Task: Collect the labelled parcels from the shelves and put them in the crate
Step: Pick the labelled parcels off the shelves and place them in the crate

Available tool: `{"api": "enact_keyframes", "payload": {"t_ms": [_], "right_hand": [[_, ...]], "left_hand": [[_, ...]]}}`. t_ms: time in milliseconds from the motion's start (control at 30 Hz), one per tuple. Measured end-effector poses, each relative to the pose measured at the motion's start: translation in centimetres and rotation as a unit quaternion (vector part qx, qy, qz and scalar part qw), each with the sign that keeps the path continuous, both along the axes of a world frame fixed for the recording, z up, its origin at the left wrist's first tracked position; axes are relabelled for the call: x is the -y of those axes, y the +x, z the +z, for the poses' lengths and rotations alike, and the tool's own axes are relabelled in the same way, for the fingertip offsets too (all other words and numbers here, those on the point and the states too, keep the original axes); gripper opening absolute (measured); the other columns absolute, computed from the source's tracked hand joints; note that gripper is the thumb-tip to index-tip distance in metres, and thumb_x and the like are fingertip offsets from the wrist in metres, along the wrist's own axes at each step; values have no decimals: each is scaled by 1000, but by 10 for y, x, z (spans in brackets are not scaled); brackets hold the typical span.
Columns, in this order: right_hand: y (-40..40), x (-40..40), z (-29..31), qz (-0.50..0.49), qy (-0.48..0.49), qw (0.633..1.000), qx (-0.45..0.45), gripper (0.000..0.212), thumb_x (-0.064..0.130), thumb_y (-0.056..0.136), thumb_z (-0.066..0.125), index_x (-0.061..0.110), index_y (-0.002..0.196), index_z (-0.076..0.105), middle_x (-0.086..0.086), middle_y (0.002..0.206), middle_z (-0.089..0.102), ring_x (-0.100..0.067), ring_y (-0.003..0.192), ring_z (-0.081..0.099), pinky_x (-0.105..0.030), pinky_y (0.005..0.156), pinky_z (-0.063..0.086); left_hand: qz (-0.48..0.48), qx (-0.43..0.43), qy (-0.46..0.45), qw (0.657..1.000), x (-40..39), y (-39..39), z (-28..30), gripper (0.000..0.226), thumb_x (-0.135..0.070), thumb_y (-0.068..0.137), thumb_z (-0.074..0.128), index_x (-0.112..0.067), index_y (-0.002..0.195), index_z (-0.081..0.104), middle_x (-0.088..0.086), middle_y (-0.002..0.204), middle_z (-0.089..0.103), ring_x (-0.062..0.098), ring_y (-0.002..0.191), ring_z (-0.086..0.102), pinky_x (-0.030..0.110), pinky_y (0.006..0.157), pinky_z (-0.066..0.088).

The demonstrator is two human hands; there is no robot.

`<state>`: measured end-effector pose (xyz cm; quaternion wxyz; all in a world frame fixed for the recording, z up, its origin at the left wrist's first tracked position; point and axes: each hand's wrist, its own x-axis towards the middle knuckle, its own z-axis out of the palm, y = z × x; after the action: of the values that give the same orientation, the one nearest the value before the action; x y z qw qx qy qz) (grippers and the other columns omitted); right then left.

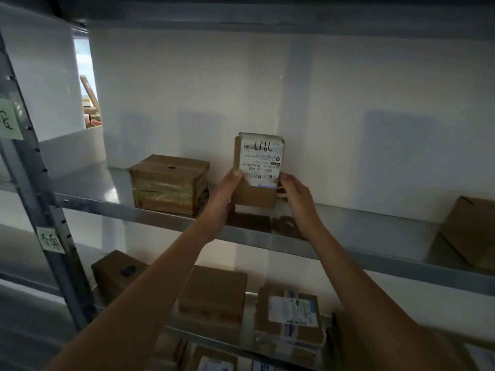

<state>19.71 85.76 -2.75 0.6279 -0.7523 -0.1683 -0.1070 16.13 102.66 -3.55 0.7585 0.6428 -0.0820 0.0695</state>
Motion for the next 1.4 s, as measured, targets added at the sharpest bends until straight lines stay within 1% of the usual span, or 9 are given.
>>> {"api": "enact_keyframes", "payload": {"t_ms": [100, 267, 500, 633, 767, 900, 1033, 1233, 1400], "right_hand": [[-2, 1, 1, 1, 13, 1000, 8, 33, 44, 99, 47, 18, 117, 57, 1, 118, 63, -14, 112, 59, -22, 89, 48], [-12, 11, 18, 31, 153, 986, -61, 88, 71, 71, 59, 19, 140, 41, -1, 130, 60, -21, 116, 60, -38, 98, 49], [-25, 47, 52, 46, 114, 991, -59, 33, 33, 93, 57, 14, 120, 62, -2, 101, 69, -17, 94, 64, -29, 73, 54], [-35, 44, 42, 10, 262, 957, -123, 58, 37, 80, 67, 13, 131, 52, -11, 115, 65, -25, 106, 65, -38, 80, 59], [-51, 31, 30, 2, 340, 925, -170, 78, 30, 85, 69, 24, 148, 24, -12, 117, 57, -27, 109, 61, -46, 88, 57], [-68, 23, 20, 3, 255, 952, -172, 101, 39, 80, 76, 41, 151, 3, -12, 141, 45, -27, 121, 54, -44, 97, 51], [-68, 41, 28, -29, 97, 991, -87, 119, 50, 61, 80, 39, 153, 6, -2, 158, 20, -26, 137, 38, -35, 102, 41], [-79, 56, 27, 49, 13, 998, 23, 52, 18, 81, 77, 24, 129, 57, 5, 120, 67, -14, 112, 64, -26, 86, 57], [-77, 28, 7, -41, -22, 997, 56, 51, 29, 85, 72, 20, 133, 56, 8, 123, 63, -4, 107, 59, -13, 86, 52]], "left_hand": [[3, 8, 11, 1000, 1, -4, 2, 20, -44, 98, 41, -40, 112, 55, -15, 113, 63, 1, 102, 61, 16, 75, 51], [-19, -28, 4, 999, -6, -2, 8, 50, -56, 89, 53, -24, 127, 58, 1, 123, 66, 22, 118, 59, 42, 106, 43], [-15, -22, -7, 1000, 8, -3, 36, 62, -50, 82, 66, -18, 133, 50, 10, 127, 61, 25, 114, 60, 41, 99, 50], [83, -10, -173, 981, 30, -9, 46, 62, -39, 87, 65, -17, 137, 36, 8, 124, 58, 26, 114, 59, 42, 97, 50], [97, -42, -130, 986, 60, -19, 38, 59, -49, 83, 65, -27, 132, 40, 0, 120, 53, 17, 112, 52, 52, 99, 44], [168, -70, -185, 966, 58, -12, 39, 75, -29, 74, 79, -30, 130, 30, 9, 129, 46, 23, 108, 54, 46, 87, 55], [50, -105, -128, 985, 37, -10, 57, 61, -30, 78, 75, -16, 129, 45, 10, 119, 57, 22, 105, 57, 36, 70, 57], [30, -59, -127, 990, 37, -10, 62, 55, -32, 84, 70, -20, 126, 36, 11, 105, 64, 24, 94, 63, 35, 70, 55], [88, -73, -149, 982, 49, -14, 41, 51, -50, 93, 52, -9, 123, 49, 16, 112, 67, 29, 94, 70, 43, 78, 59]]}}
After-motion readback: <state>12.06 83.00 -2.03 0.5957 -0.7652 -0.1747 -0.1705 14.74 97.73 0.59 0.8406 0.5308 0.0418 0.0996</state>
